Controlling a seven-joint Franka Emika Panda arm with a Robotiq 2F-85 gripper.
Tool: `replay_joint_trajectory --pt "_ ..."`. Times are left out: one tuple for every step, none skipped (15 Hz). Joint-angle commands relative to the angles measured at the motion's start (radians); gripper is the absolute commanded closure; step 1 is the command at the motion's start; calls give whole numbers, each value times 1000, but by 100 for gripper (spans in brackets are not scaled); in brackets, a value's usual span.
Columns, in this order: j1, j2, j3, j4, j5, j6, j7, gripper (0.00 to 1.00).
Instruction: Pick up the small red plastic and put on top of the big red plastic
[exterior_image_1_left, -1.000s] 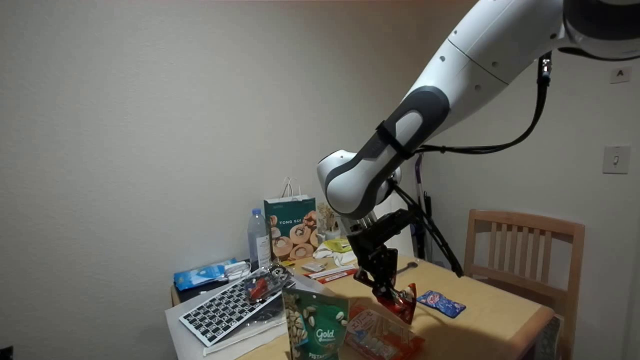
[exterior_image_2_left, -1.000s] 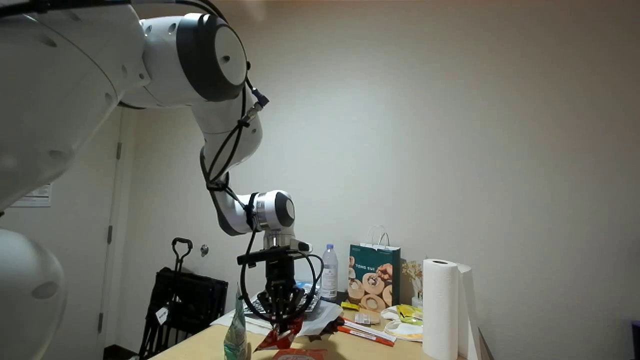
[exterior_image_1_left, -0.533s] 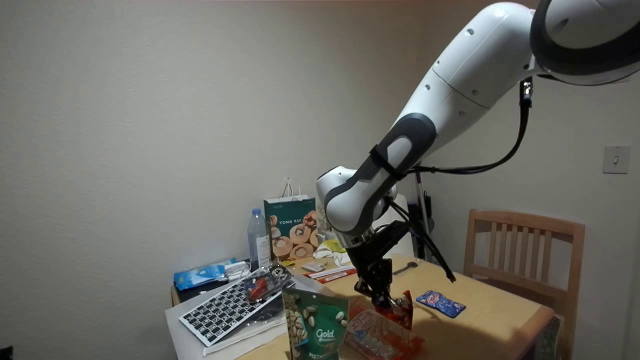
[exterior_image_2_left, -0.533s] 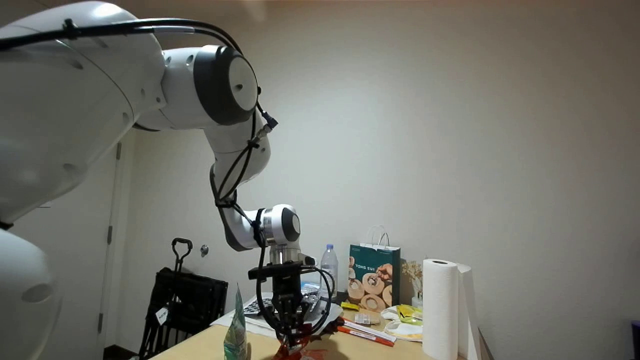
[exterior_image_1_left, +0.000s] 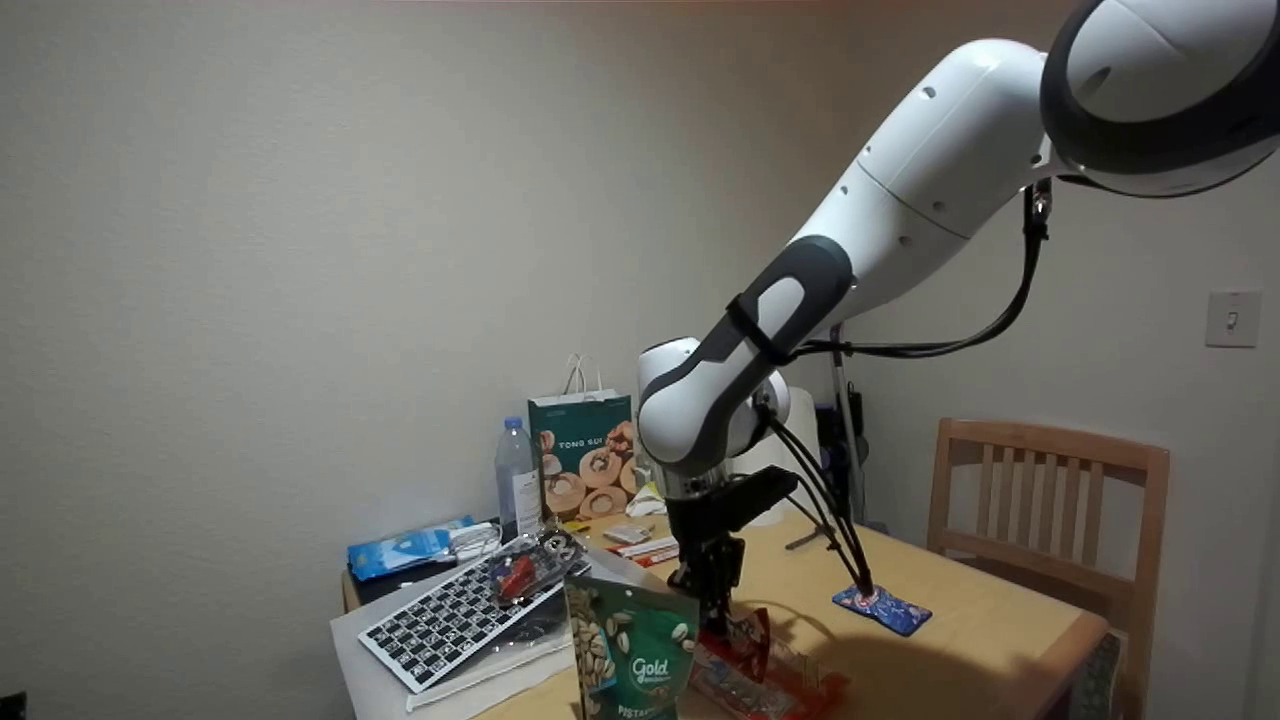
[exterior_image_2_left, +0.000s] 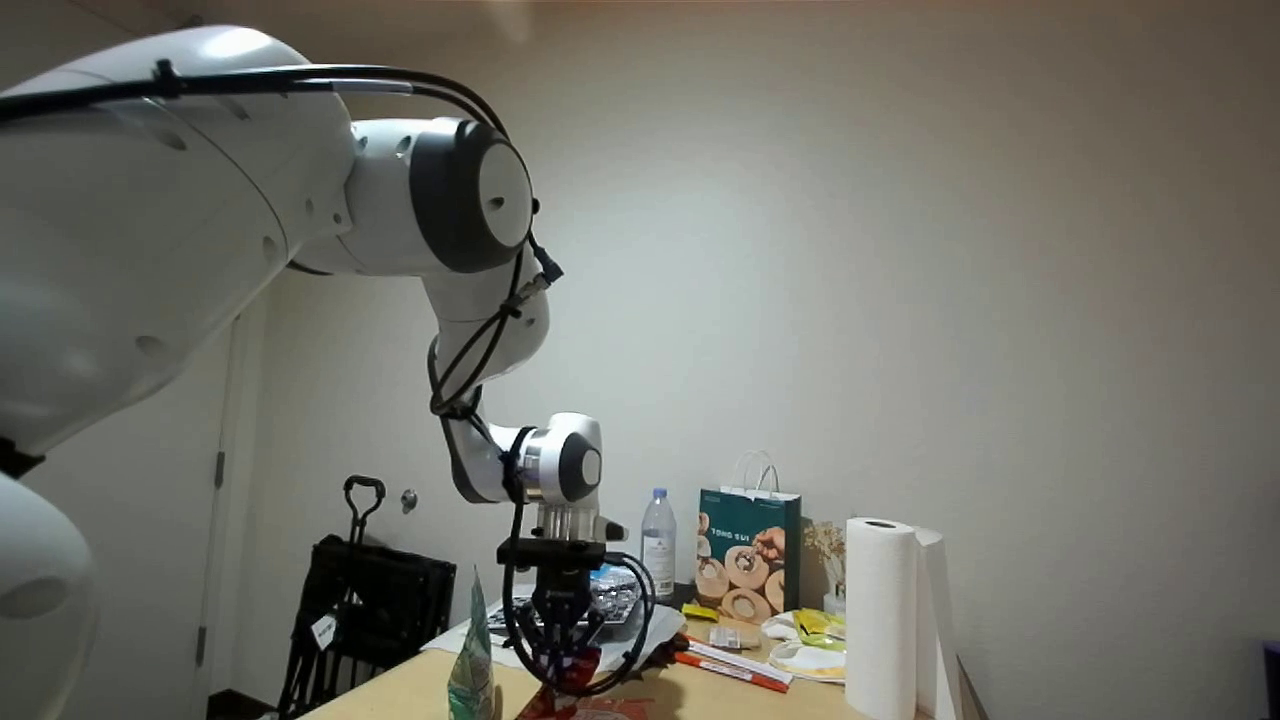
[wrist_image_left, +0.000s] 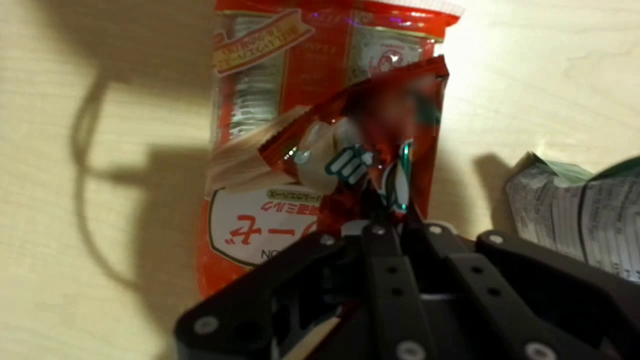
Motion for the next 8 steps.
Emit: replay_joint_trajectory --pt "-45 -21 23 -33 100 8 -20 98" --pt "-46 -21 15 -34 112 -2 0 98" --pt "-50 -20 9 -35 124 -3 8 98" --pt "-55 -17 5 -34 137 -5 11 98" --pt "-60 -13 2 -33 146 -8 13 98" --pt "-64 -7 -3 -28 152 -12 15 98" --pt "-68 0 -5 -23 159 -21 12 98" --pt "-72 10 -6 -13 160 -29 6 98"
